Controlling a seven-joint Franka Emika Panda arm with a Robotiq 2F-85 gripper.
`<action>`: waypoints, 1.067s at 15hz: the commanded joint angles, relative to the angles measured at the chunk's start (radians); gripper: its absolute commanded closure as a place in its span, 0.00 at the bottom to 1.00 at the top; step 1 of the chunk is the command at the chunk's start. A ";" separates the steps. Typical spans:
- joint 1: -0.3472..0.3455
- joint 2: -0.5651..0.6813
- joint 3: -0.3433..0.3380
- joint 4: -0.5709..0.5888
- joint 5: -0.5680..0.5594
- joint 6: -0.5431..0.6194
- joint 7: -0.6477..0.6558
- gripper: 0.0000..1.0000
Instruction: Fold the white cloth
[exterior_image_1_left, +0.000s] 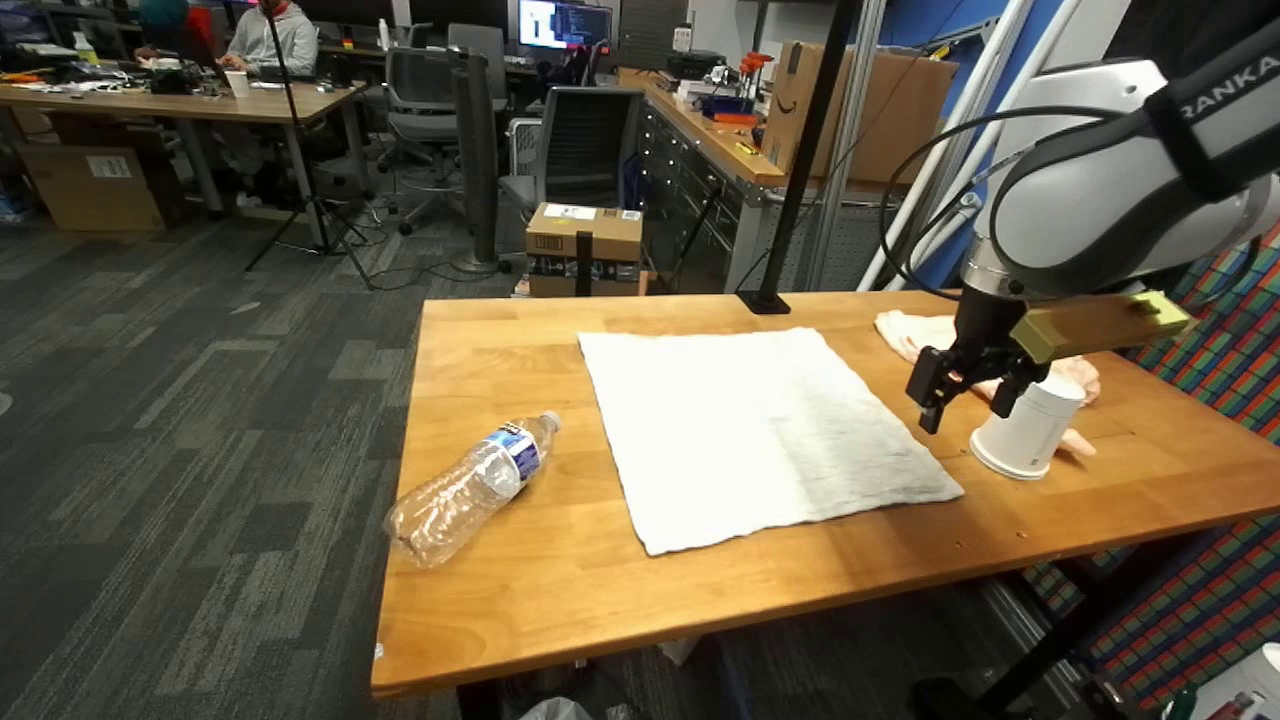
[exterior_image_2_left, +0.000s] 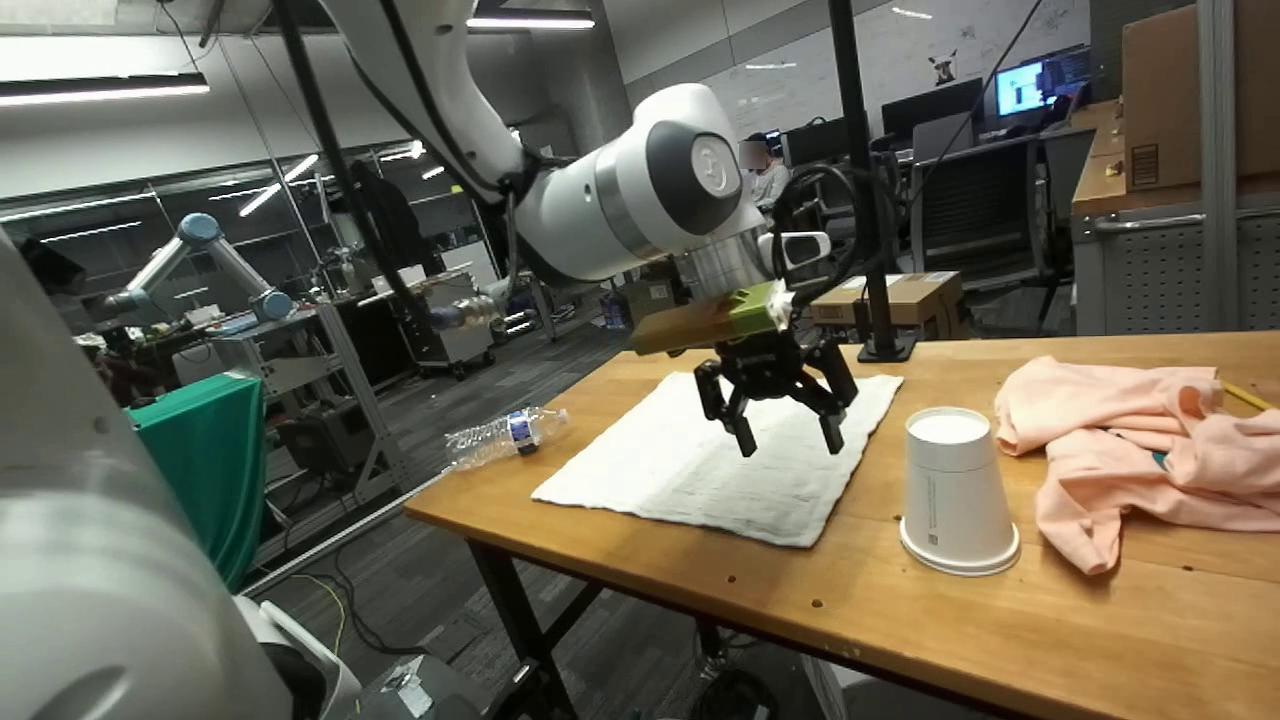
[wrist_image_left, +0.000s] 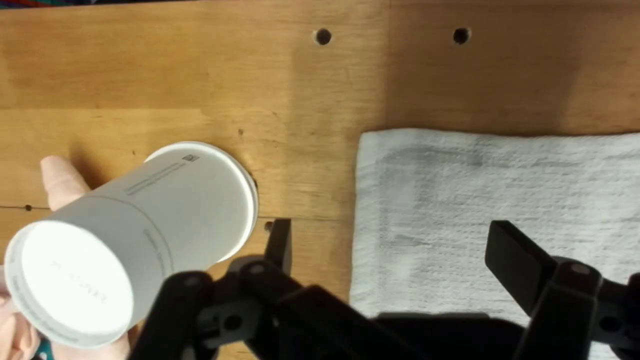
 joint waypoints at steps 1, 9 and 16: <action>-0.012 0.126 -0.041 0.094 0.053 0.039 -0.049 0.00; -0.036 0.249 -0.038 0.163 0.298 0.016 -0.183 0.00; -0.024 0.275 -0.033 0.132 0.351 -0.026 -0.152 0.00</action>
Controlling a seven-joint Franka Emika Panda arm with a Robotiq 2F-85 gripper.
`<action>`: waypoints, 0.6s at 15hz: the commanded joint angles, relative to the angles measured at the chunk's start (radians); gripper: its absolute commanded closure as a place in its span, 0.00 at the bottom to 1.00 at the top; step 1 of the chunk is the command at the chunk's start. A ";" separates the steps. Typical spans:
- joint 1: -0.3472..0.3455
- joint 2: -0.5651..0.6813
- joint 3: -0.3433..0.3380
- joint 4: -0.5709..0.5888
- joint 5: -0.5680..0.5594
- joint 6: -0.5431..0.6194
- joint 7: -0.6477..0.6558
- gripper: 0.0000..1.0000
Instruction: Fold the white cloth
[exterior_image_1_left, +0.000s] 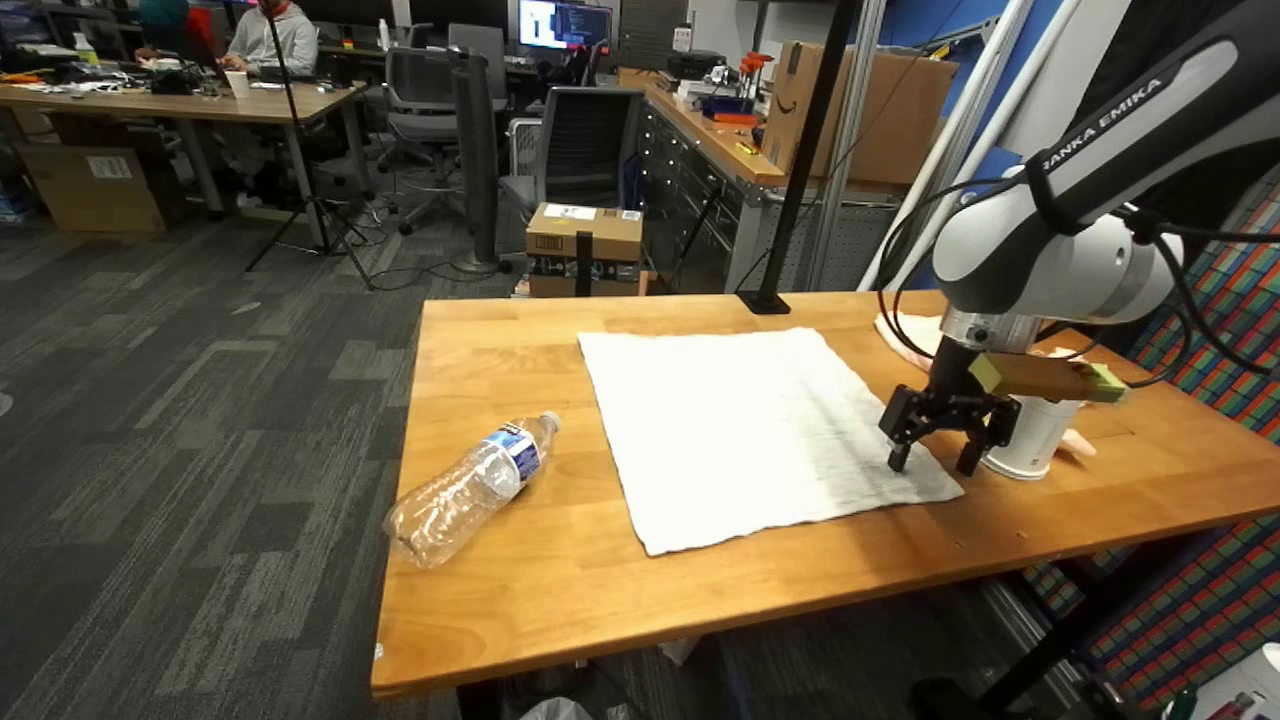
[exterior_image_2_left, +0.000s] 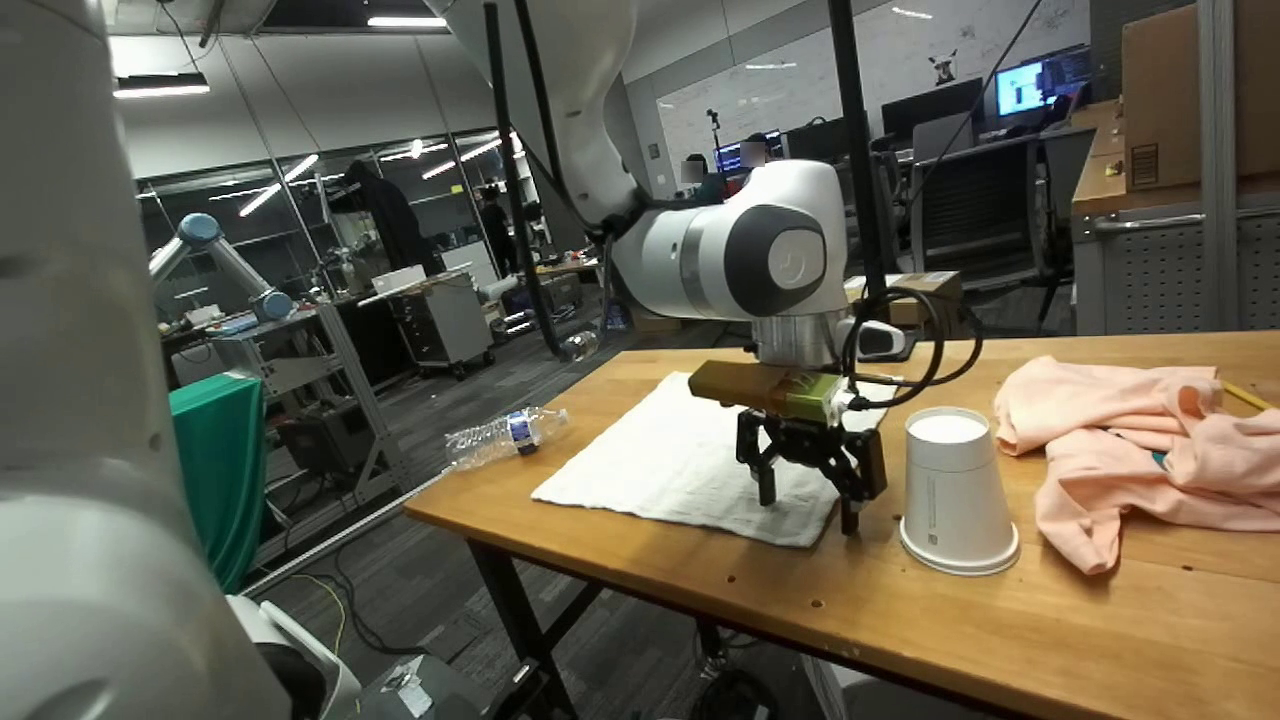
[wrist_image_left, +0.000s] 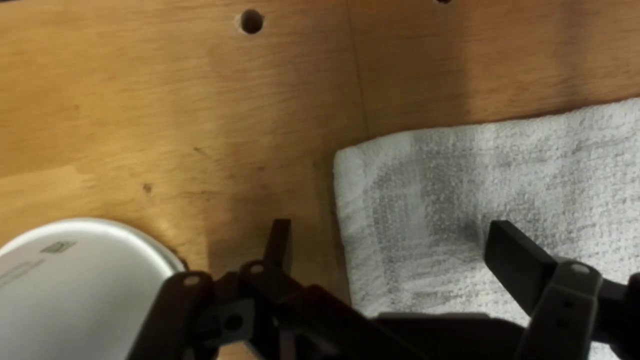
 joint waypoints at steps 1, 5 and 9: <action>0.005 0.015 0.006 -0.001 0.029 -0.028 0.008 0.00; 0.012 0.028 0.003 0.016 0.013 -0.072 0.020 0.25; 0.020 0.026 0.002 0.017 0.002 -0.099 0.038 0.48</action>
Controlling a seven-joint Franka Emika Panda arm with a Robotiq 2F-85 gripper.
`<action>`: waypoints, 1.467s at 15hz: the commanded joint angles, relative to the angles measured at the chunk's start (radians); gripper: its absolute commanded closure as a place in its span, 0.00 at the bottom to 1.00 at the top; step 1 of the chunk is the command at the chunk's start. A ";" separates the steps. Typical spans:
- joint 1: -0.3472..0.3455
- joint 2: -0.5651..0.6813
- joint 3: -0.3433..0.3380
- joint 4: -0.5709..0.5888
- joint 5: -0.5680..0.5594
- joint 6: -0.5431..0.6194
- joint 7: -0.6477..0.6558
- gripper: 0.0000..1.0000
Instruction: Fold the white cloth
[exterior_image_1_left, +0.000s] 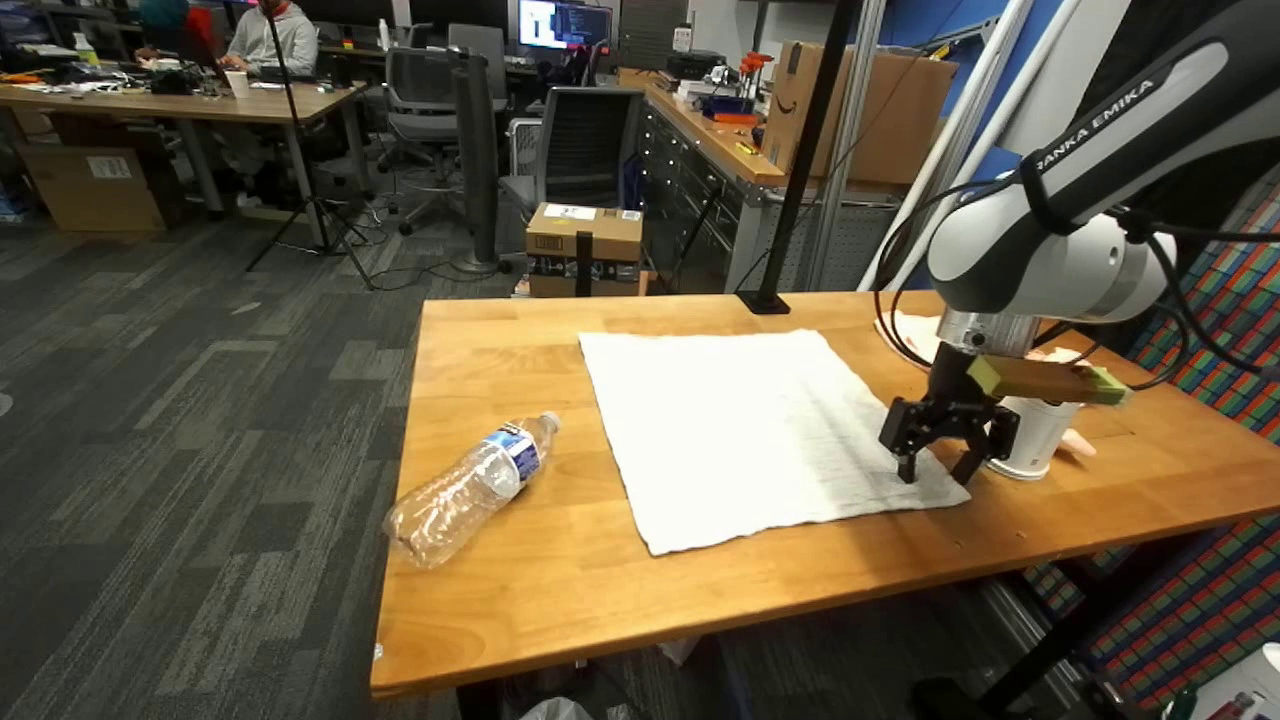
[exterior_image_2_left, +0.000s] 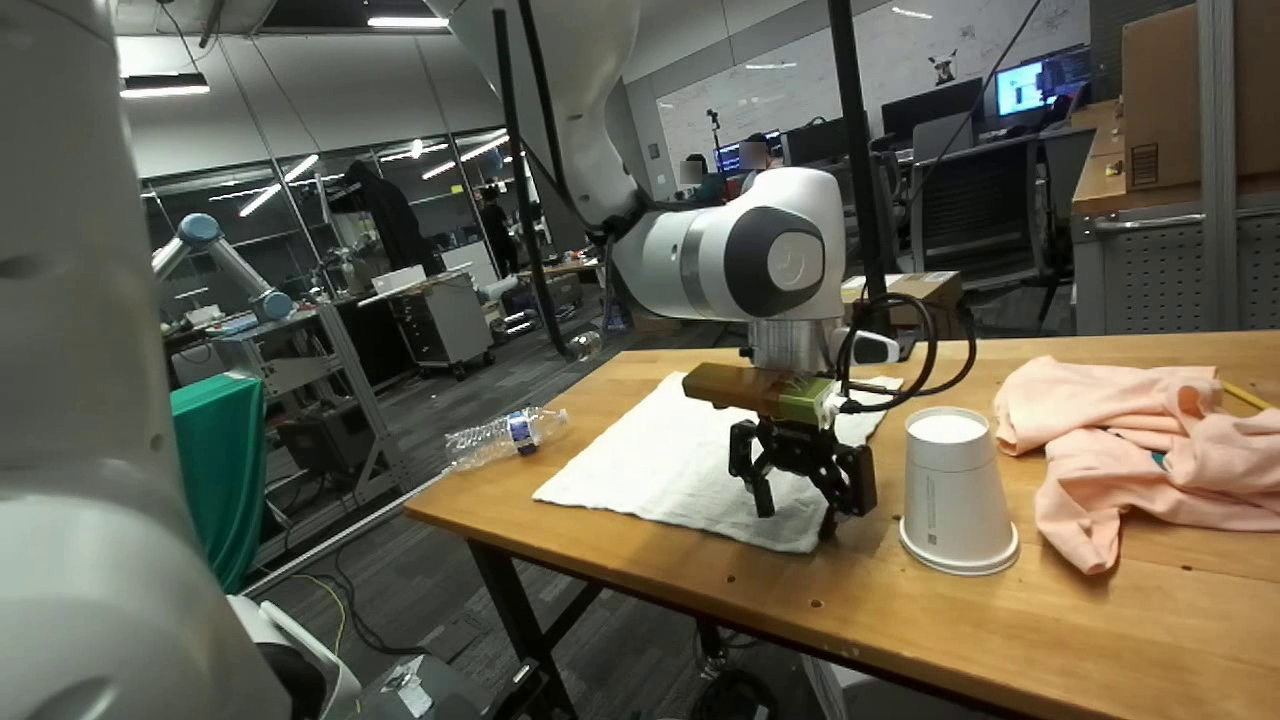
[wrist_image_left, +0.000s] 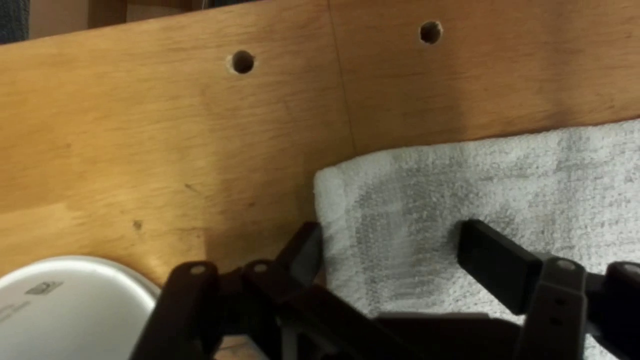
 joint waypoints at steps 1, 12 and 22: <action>0.018 0.016 0.000 0.005 -0.007 -0.040 0.035 0.55; 0.116 -0.006 -0.006 0.071 -0.227 -0.256 0.252 0.90; 0.282 0.115 0.112 0.541 -0.327 -0.658 0.323 0.89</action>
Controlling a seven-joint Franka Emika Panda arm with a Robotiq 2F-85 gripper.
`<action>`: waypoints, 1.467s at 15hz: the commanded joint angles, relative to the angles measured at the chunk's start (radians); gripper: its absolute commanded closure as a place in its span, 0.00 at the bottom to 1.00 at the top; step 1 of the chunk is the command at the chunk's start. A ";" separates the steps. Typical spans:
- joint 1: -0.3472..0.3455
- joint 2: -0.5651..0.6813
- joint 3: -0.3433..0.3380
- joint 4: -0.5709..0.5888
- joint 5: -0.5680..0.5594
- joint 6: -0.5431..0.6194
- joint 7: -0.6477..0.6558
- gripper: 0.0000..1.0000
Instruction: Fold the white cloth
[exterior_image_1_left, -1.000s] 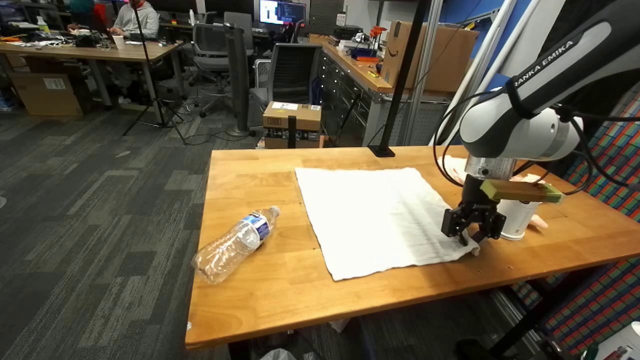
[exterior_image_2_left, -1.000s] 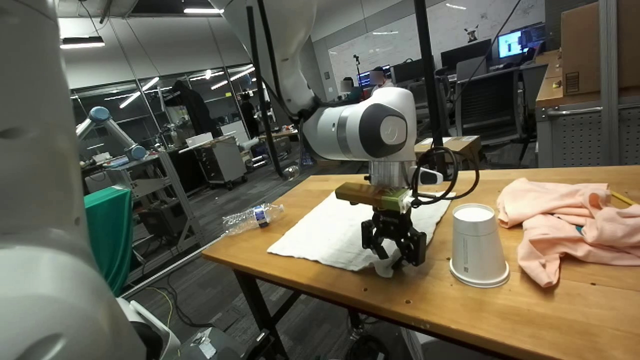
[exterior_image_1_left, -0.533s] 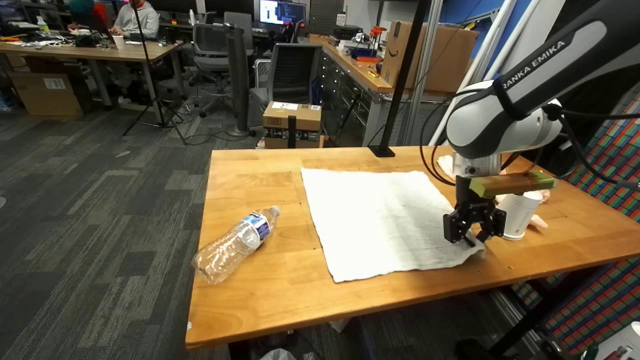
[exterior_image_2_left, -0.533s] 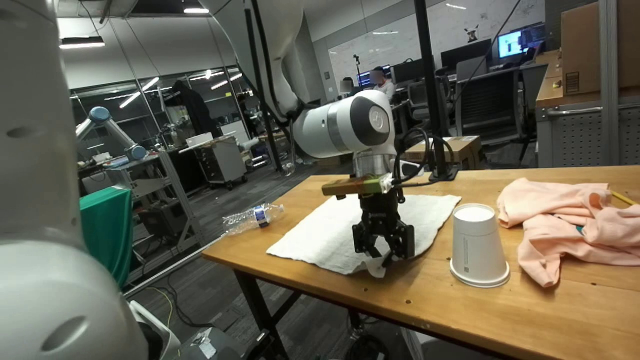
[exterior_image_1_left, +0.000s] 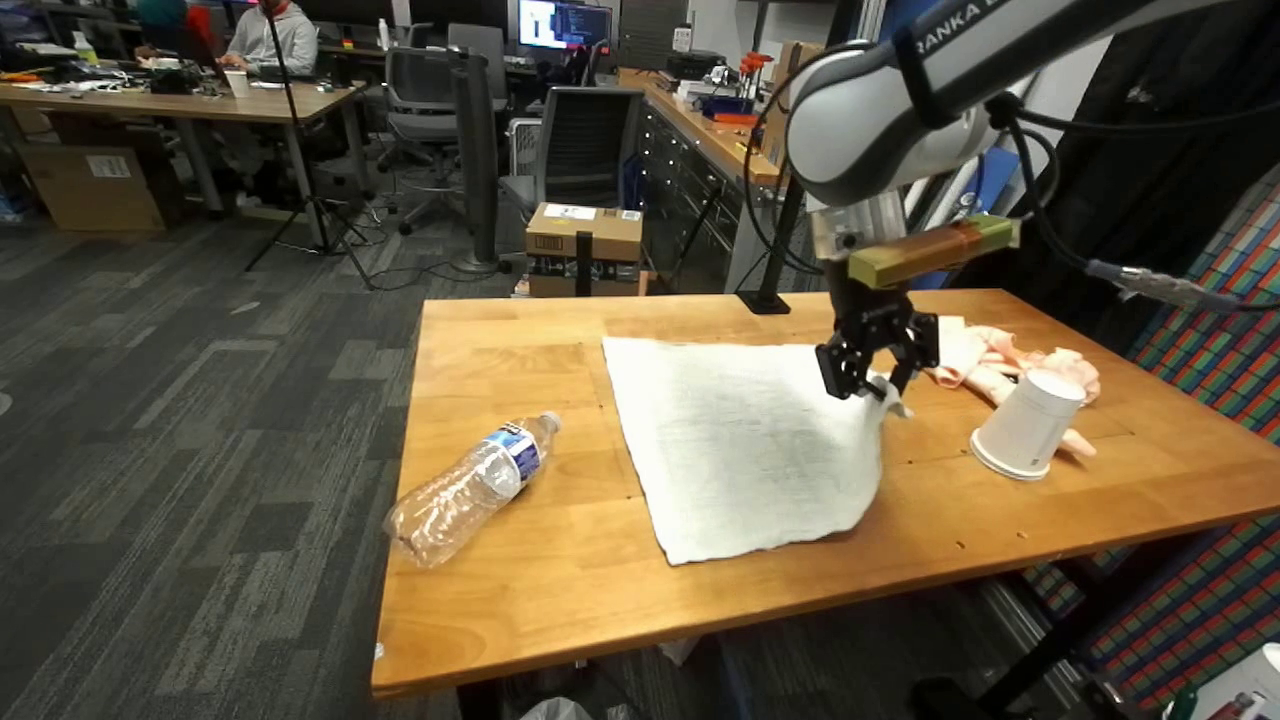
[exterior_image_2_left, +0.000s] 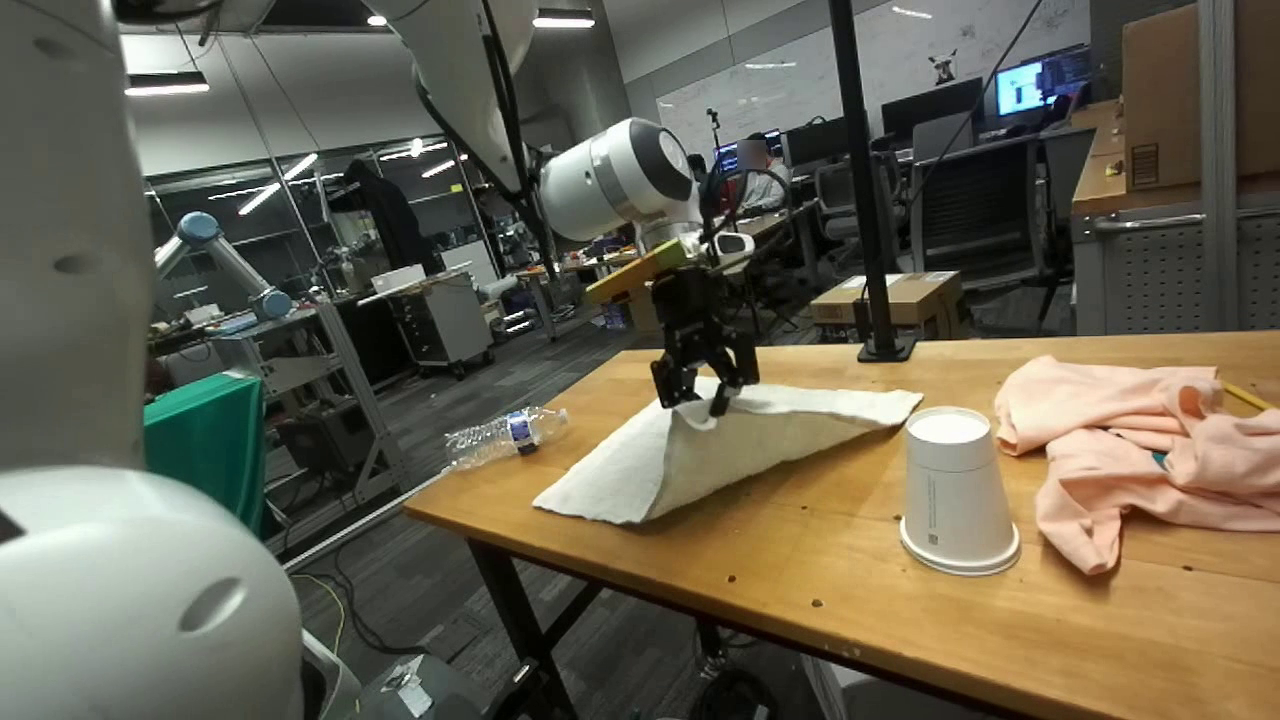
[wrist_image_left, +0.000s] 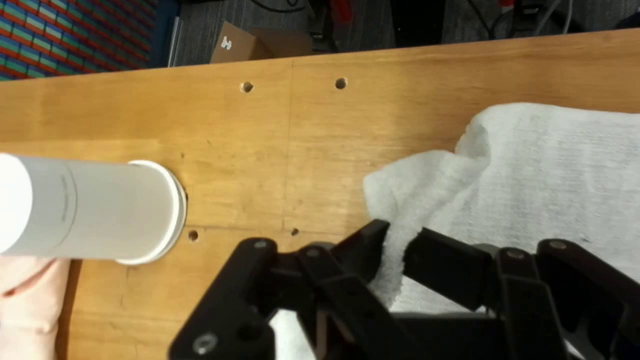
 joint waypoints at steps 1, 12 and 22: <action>0.054 0.122 0.042 0.251 -0.021 -0.124 0.003 0.89; 0.185 0.451 0.034 0.802 0.019 -0.165 0.125 0.88; 0.218 0.619 0.014 1.110 0.122 -0.263 0.271 0.90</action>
